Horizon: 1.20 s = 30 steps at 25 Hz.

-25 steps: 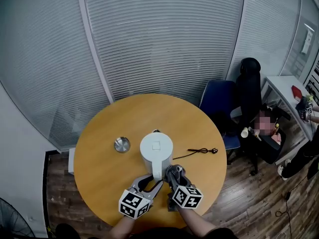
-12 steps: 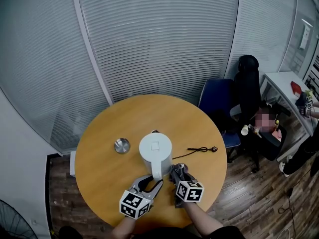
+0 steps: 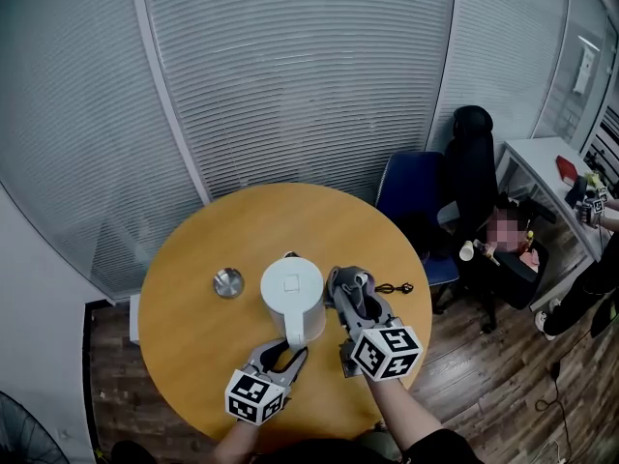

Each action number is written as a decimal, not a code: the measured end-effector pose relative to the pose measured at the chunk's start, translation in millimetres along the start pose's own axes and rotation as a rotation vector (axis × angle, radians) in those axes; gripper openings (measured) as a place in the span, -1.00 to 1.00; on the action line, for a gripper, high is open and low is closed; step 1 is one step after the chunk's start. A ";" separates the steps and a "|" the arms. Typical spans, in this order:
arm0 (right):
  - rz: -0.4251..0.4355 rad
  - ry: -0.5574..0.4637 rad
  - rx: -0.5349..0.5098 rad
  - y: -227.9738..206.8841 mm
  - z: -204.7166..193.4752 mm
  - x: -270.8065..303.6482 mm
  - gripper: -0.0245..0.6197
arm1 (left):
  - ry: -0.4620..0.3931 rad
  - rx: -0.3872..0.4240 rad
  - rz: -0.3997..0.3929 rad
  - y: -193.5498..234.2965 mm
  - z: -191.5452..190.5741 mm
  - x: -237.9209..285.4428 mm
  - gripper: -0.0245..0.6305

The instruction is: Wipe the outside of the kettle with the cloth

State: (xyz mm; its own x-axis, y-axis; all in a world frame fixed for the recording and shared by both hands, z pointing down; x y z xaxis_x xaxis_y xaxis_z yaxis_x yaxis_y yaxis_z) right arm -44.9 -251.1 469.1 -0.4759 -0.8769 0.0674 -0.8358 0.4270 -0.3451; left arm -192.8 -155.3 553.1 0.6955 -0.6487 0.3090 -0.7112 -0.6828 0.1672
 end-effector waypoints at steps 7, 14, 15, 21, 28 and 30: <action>-0.021 0.083 0.096 -10.8 -41.2 6.6 -0.58 | -0.011 -0.004 -0.012 -0.9 2.6 -1.2 -0.47; -0.097 0.256 0.147 -43.6 -131.6 19.1 -0.58 | -0.014 -0.011 -0.036 0.1 -0.8 0.4 -0.47; -0.106 0.289 0.161 -49.3 -144.7 20.9 -0.58 | -0.014 -0.012 -0.037 0.2 -1.1 0.5 -0.47; -0.113 0.381 0.192 -64.8 -189.0 24.4 -0.58 | -0.010 -0.017 -0.041 0.7 -0.8 0.1 -0.47; -0.097 0.374 0.166 -75.4 -161.0 24.8 -0.58 | -0.009 -0.021 -0.030 0.5 -1.3 0.7 -0.47; -0.073 0.321 0.149 -76.4 -134.5 29.8 -0.58 | -0.006 -0.025 -0.025 1.4 -1.3 0.4 -0.47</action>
State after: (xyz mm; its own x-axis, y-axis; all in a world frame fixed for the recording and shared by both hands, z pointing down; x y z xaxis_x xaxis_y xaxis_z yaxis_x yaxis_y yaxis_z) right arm -32.1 -280.2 623.4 -0.4982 -0.7798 0.3791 -0.8327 0.3084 -0.4599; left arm -193.7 -156.1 554.6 0.7137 -0.6335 0.2987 -0.6958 -0.6902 0.1987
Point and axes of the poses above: the fingertips, and each gripper's own axes: x forward along the fingers, y to its left, z out of its top, the point moved 5 cm from there along -x, backward along the fingers, and after that the axes turned 6 degrees about -z, right-handed, at the moved point
